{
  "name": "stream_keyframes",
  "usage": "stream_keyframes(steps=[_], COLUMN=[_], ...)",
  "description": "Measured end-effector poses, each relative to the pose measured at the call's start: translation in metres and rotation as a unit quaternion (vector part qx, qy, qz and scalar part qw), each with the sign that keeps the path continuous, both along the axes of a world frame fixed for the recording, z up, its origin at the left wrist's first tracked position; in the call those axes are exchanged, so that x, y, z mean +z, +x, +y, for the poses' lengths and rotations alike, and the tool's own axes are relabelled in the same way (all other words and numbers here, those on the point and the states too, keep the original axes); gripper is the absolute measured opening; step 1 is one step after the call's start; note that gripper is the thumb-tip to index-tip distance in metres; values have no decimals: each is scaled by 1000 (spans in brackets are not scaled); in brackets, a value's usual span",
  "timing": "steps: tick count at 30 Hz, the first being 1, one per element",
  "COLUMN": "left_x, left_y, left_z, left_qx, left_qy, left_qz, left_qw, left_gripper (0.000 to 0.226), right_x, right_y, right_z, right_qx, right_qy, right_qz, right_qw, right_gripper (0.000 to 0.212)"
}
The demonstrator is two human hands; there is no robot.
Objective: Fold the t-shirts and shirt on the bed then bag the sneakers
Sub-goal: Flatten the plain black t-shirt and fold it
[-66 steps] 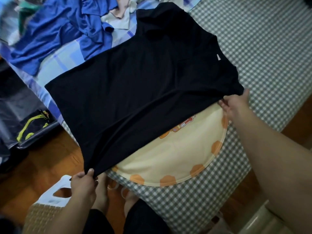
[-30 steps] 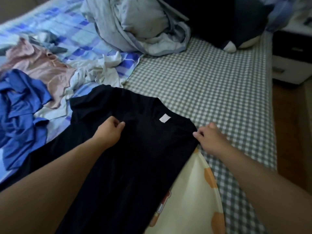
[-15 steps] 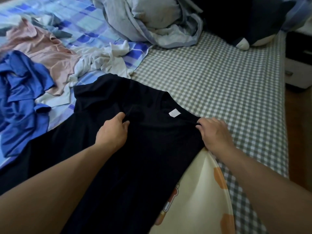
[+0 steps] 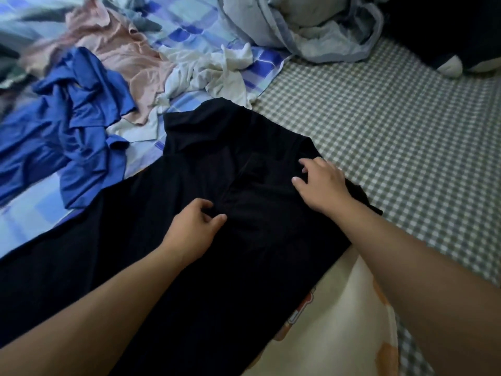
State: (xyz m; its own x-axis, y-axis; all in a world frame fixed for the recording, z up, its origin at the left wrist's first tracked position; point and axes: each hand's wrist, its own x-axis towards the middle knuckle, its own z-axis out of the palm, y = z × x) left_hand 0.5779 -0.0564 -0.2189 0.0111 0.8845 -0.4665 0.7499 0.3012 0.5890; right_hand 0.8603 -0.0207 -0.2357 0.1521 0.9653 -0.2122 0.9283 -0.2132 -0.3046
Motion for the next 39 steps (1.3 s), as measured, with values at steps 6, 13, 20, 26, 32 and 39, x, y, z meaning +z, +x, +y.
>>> stream_keyframes(steps=[6,13,20,26,32,39], left_x=[-15,-2,23,27,24,28], left_y=[22,9,-19,-40,-67,-72], left_z=[8,12,58,-36,-118,-128], left_qx=[32,72,125,10,-150,-134], left_qy=[3,38,99,97,71,48], left_qz=[77,-4,20,71,176,236], left_qw=[997,997,987,993,970,961], left_gripper=[41,23,24,24,17,22], right_x=[6,28,44,7,-4,-7], right_y=[-45,-61,-90,-72,46,79], right_z=[44,73,106,49,-54,-69], right_qx=[80,22,-41,-13,-103,-132], right_qy=[-40,35,137,127,21,-7], right_qz=[-11,-6,101,10,-37,61], right_qw=[996,999,985,992,994,989], right_gripper=[58,36,32,47,39,34])
